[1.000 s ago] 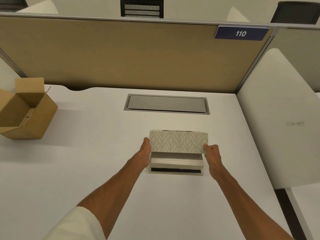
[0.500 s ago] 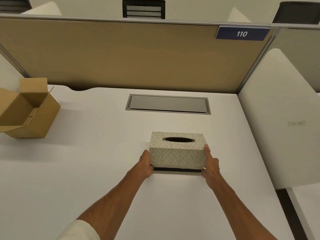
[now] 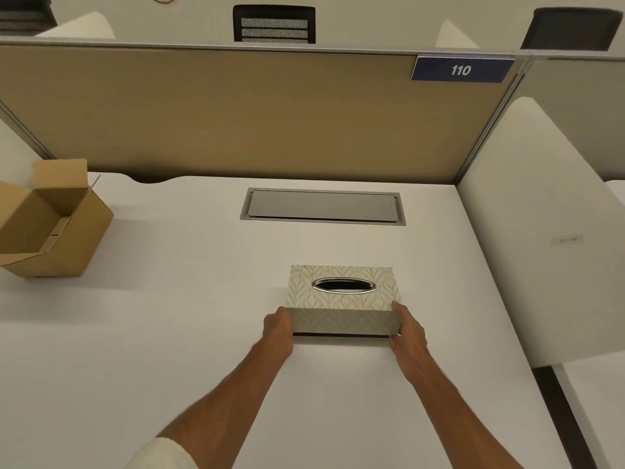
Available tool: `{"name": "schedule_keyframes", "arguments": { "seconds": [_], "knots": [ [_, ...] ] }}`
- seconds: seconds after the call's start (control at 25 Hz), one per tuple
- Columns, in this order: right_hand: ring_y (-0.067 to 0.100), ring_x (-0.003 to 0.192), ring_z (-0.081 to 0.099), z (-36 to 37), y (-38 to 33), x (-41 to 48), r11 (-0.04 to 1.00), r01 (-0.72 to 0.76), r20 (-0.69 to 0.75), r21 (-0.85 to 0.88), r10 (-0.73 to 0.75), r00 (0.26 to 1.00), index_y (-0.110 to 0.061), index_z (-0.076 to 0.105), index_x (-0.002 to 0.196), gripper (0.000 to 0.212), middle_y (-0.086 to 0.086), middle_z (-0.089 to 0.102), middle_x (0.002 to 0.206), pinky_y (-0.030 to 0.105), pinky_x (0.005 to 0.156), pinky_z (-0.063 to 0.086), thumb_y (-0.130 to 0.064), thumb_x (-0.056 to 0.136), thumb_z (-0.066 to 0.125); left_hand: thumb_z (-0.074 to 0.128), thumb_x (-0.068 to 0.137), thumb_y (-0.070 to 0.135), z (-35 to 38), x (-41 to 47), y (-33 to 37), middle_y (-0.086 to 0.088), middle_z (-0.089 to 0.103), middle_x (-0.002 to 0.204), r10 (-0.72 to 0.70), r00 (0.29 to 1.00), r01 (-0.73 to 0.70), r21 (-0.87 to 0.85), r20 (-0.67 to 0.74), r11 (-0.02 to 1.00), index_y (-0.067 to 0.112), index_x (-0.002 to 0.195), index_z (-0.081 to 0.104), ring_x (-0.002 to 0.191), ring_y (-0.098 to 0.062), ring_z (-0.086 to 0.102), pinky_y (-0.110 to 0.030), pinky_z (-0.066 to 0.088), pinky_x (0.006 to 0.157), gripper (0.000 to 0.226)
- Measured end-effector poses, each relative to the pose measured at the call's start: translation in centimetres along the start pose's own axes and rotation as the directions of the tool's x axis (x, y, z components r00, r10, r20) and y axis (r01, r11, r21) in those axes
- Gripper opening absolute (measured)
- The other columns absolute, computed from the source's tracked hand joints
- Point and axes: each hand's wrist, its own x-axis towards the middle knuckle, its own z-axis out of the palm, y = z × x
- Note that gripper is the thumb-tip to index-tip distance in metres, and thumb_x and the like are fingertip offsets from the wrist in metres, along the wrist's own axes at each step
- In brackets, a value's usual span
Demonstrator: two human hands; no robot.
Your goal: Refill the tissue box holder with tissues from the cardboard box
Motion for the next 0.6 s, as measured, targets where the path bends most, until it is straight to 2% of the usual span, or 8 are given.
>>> {"name": "schedule_keyframes", "arguments": {
  "seconds": [0.08, 0.12, 0.2, 0.28, 0.36, 0.44, 0.52, 0.6],
  "knots": [
    [0.022, 0.091, 0.054, -0.1, 0.3, 0.1, 0.999, 0.0, -0.039, -0.053, -0.002, 0.999, -0.011, 0.064, 0.096, 0.032, 0.007, 0.061, 0.099, 0.047, 0.103, 0.044, -0.039, 0.082, 0.066, 0.036, 0.096, 0.029, -0.2, 0.0, -0.4, -0.016, 0.055, 0.116, 0.012, 1.0, -0.013, 0.047, 0.023, 0.999, 0.001, 0.129, 0.051, 0.098, -0.026, 0.048, -0.036, 0.042, 0.087, 0.047],
    [0.023, 0.091, 0.052, -0.1, 0.4, 0.1, 0.997, 0.003, -0.065, -0.077, -0.008, 0.998, -0.011, 0.063, 0.094, 0.032, 0.008, 0.06, 0.1, 0.048, 0.101, 0.045, -0.04, 0.082, 0.065, 0.036, 0.095, 0.036, -0.3, 0.0, -0.6, -0.014, 0.055, 0.12, 0.016, 0.999, -0.018, 0.057, 0.038, 0.998, 0.002, 0.131, 0.05, 0.102, -0.027, 0.049, -0.036, 0.041, 0.09, 0.051],
    [0.025, 0.091, 0.051, -0.2, 0.8, 0.0, 0.991, 0.013, -0.107, -0.133, -0.027, 0.994, -0.008, 0.061, 0.099, 0.038, 0.008, 0.058, 0.1, 0.043, 0.086, 0.045, -0.042, 0.082, 0.064, 0.036, 0.096, 0.046, -0.4, 0.1, -0.9, -0.012, 0.055, 0.131, 0.025, 0.997, -0.03, 0.077, 0.07, 0.997, 0.006, 0.135, 0.048, 0.118, -0.031, 0.051, -0.04, 0.04, 0.104, 0.057],
    [0.025, 0.088, 0.051, -0.4, 1.2, -0.1, 0.986, 0.025, -0.12, -0.163, -0.045, 0.992, -0.007, 0.061, 0.092, 0.036, 0.006, 0.057, 0.093, 0.039, 0.079, 0.041, -0.042, 0.082, 0.063, 0.033, 0.097, 0.052, -0.6, 0.1, -1.3, -0.015, 0.051, 0.14, 0.043, 0.997, -0.051, 0.141, 0.061, 0.989, 0.007, 0.138, 0.045, 0.129, -0.035, 0.047, -0.048, 0.037, 0.112, 0.063],
    [0.025, 0.083, 0.051, -0.7, 1.6, -0.3, 0.979, 0.033, -0.132, -0.203, -0.061, 0.989, -0.01, 0.058, 0.077, 0.031, 0.005, 0.055, 0.083, 0.038, 0.078, 0.041, -0.04, 0.082, 0.063, 0.03, 0.096, 0.057, -0.7, 0.1, -1.7, -0.017, 0.051, 0.14, 0.073, 0.996, -0.081, 0.202, 0.048, 0.976, 0.006, 0.138, 0.045, 0.13, -0.036, 0.047, -0.049, 0.037, 0.112, 0.068],
    [0.025, 0.079, 0.05, -0.9, 2.1, -0.5, 0.963, 0.065, -0.137, -0.261, -0.103, 0.985, -0.011, 0.056, 0.07, 0.033, 0.005, 0.054, 0.077, 0.038, 0.075, 0.039, -0.041, 0.085, 0.062, 0.03, 0.093, 0.063, -0.7, -0.1, -2.1, -0.017, 0.054, 0.135, 0.094, 0.993, -0.108, 0.224, 0.073, 0.969, 0.005, 0.135, 0.047, 0.125, -0.036, 0.05, -0.047, 0.041, 0.108, 0.074],
    [0.024, 0.078, 0.051, -0.9, 2.3, -0.9, 0.942, 0.106, -0.119, -0.317, -0.15, 0.981, -0.01, 0.058, 0.074, 0.036, 0.006, 0.056, 0.079, 0.036, 0.074, 0.038, -0.043, 0.089, 0.057, 0.03, 0.092, 0.065, -0.8, -0.5, -2.2, -0.019, 0.058, 0.125, 0.158, 0.985, -0.171, 0.303, 0.067, 0.938, 0.001, 0.127, 0.052, 0.119, -0.037, 0.054, -0.045, 0.045, 0.101, 0.075],
    [0.024, 0.083, 0.052, -0.9, 2.4, -1.4, 0.921, 0.13, -0.101, -0.368, -0.179, 0.979, -0.006, 0.063, 0.089, 0.039, 0.008, 0.059, 0.086, 0.035, 0.076, 0.038, -0.044, 0.092, 0.052, 0.029, 0.094, 0.062, -1.0, -0.8, -2.2, -0.02, 0.061, 0.117, 0.237, 0.969, -0.243, 0.422, 0.069, 0.874, -0.001, 0.12, 0.056, 0.113, -0.037, 0.057, -0.042, 0.046, 0.095, 0.074]
  ]
}}
